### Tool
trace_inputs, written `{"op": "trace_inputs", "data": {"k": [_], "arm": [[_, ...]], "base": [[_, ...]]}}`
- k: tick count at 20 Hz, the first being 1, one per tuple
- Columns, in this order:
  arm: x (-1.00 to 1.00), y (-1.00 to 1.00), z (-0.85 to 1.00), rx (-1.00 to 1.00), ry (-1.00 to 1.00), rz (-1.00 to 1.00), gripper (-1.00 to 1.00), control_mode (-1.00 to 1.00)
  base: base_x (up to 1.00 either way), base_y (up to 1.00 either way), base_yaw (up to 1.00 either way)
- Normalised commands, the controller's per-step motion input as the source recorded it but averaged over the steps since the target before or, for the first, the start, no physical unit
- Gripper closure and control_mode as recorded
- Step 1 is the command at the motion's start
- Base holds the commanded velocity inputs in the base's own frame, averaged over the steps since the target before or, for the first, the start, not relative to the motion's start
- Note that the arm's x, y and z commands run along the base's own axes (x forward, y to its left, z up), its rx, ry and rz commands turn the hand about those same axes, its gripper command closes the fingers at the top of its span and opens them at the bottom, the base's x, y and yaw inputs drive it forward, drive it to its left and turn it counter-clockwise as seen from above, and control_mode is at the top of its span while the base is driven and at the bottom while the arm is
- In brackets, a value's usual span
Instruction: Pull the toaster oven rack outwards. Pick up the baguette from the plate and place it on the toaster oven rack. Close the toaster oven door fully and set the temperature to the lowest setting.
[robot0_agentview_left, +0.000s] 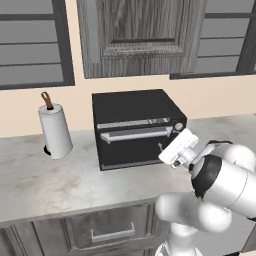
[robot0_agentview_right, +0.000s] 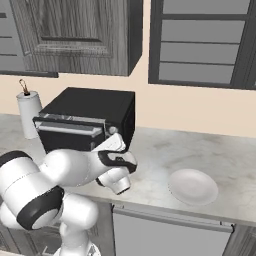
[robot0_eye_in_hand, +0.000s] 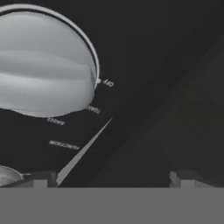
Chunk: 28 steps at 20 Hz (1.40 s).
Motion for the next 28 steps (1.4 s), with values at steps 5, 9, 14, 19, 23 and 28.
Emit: {"op": "trace_inputs", "data": {"k": [5, 9, 14, 19, 23, 28], "arm": [[0.13, 0.21, 0.09, 0.00, -0.09, -0.98, -1.00, -1.00], [0.00, 0.49, 0.15, 0.00, -0.17, -0.91, -1.00, -1.00], [0.10, 0.73, 0.02, -0.13, -0.02, -0.48, -1.00, -1.00], [-0.69, -0.08, 0.24, -0.02, -0.13, -0.05, -1.00, -1.00], [-1.00, -0.27, 0.96, 0.00, -0.05, -0.14, -1.00, -1.00], [-1.00, -0.41, 0.26, -0.10, 0.08, -0.14, -1.00, -1.00]], "base": [[0.00, 0.00, 0.00], [0.00, 0.00, 0.00], [0.00, 0.00, 0.00], [0.00, 0.00, 0.00], [0.00, 0.00, 0.00], [0.00, 0.00, 0.00]]}}
